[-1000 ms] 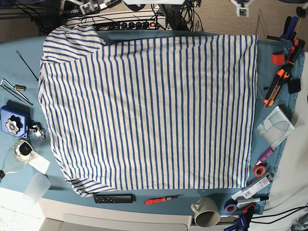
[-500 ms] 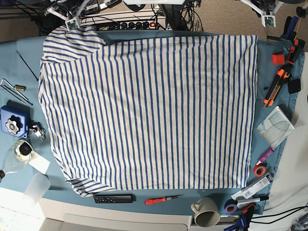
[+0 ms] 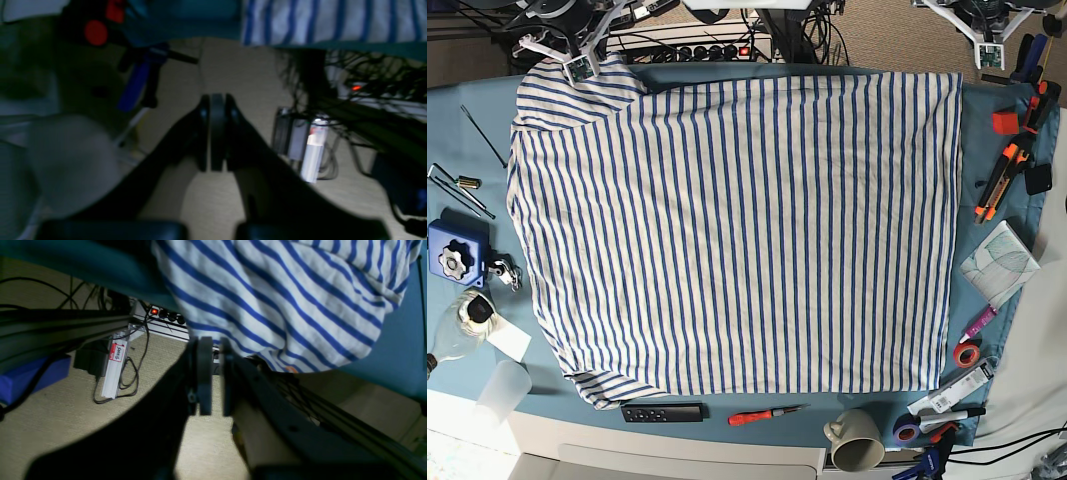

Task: Fold the T-shirt properly
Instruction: 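Lower both grippers to the collar-edge corners of the striped shirt, then close both grippers on the collar-edge corners of the shirt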

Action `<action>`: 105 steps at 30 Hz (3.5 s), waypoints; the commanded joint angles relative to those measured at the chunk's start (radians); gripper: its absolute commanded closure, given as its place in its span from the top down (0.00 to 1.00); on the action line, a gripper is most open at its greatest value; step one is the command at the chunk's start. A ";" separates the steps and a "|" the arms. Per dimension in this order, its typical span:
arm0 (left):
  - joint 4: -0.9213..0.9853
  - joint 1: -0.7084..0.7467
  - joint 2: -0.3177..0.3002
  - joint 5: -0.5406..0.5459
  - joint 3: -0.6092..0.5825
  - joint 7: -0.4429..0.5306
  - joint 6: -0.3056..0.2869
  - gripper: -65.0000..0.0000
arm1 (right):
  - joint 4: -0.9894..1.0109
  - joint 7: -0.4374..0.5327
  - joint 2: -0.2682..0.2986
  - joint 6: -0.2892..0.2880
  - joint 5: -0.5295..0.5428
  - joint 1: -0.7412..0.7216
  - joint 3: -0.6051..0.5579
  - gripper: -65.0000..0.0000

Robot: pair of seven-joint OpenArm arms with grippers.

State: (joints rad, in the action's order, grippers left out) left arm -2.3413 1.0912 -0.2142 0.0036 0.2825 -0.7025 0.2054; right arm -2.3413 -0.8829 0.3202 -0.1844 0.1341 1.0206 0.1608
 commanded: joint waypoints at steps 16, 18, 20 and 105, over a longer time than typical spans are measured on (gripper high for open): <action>-0.015 -0.031 -0.005 -0.026 0.003 0.014 0.003 0.52 | -0.015 -0.034 0.004 0.092 -0.204 -0.021 0.006 0.38; -0.015 -0.031 -0.005 -0.026 0.002 0.014 -0.013 0.52 | -0.015 -0.033 0.004 0.093 -0.206 -0.050 0.023 0.38; -0.015 -0.031 -0.005 -0.023 0.002 0.015 -0.031 0.52 | -0.015 -0.025 0.004 0.097 -0.206 -0.080 0.068 0.38; 0.039 -0.243 -0.002 0.286 0.002 0.018 -0.155 0.52 | 0.732 -0.330 0.004 -0.500 0.860 -0.450 0.645 0.38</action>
State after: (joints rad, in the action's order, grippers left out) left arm -2.2921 0.8371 -0.2127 0.2905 0.2813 -0.6868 0.0467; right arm -1.6035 -1.1858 0.3122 -0.6819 1.0054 0.5602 0.8032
